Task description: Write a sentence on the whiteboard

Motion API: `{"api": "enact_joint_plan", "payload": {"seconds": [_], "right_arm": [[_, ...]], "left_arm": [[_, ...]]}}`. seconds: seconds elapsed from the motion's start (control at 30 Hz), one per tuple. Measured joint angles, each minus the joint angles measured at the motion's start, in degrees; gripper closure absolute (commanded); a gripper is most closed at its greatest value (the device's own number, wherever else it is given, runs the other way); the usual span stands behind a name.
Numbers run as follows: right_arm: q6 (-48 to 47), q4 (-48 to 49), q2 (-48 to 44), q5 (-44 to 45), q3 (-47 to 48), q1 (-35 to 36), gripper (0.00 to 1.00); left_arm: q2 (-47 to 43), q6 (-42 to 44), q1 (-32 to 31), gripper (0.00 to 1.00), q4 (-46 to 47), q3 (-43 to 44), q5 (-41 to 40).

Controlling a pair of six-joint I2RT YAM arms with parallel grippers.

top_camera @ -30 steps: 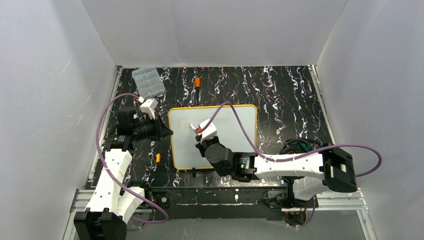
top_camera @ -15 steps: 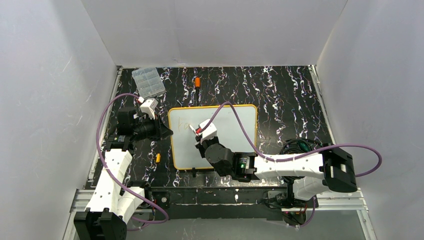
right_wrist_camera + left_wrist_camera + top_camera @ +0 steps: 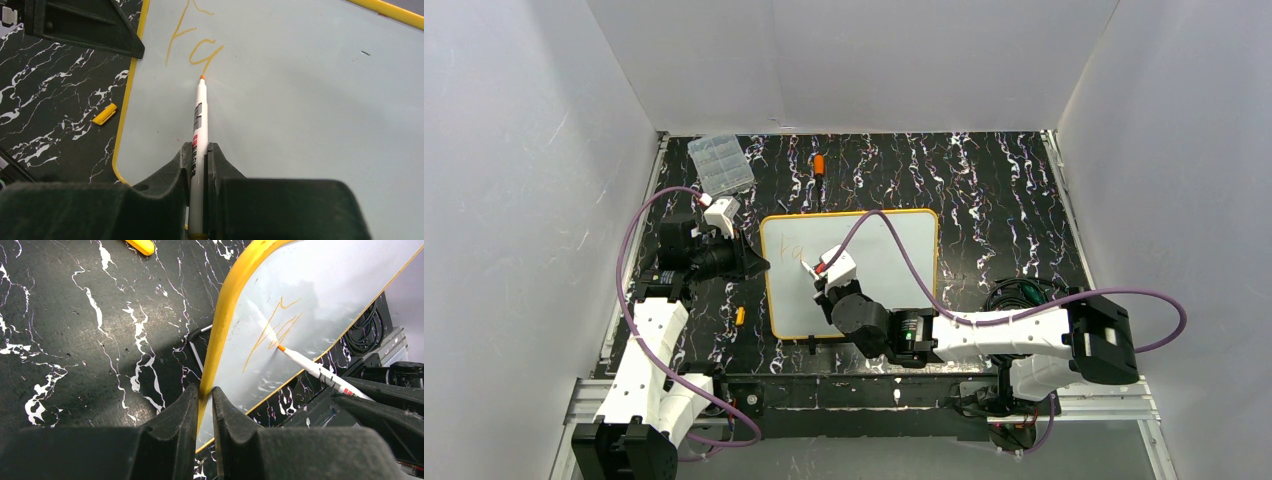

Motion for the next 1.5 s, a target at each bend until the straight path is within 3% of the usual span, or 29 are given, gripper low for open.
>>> {"api": "enact_joint_plan", "payload": {"seconds": [0.67,1.03,1.5], "right_arm": [[-0.8,-1.4,-1.6,1.2,-0.2,0.3,0.99],[-3.1,0.3,-10.4,-1.8,-4.5,0.0,0.99],[-4.8,1.4,-6.7,0.4,-4.5,-0.1,0.99]], "left_arm": [[-0.3,0.0,0.0,0.87,-0.2,0.0,-0.1],[-0.6,0.0,0.0,0.87,-0.4,0.0,-0.2],[-0.6,-0.1,0.0,0.87,-0.5,0.0,-0.4]]}}
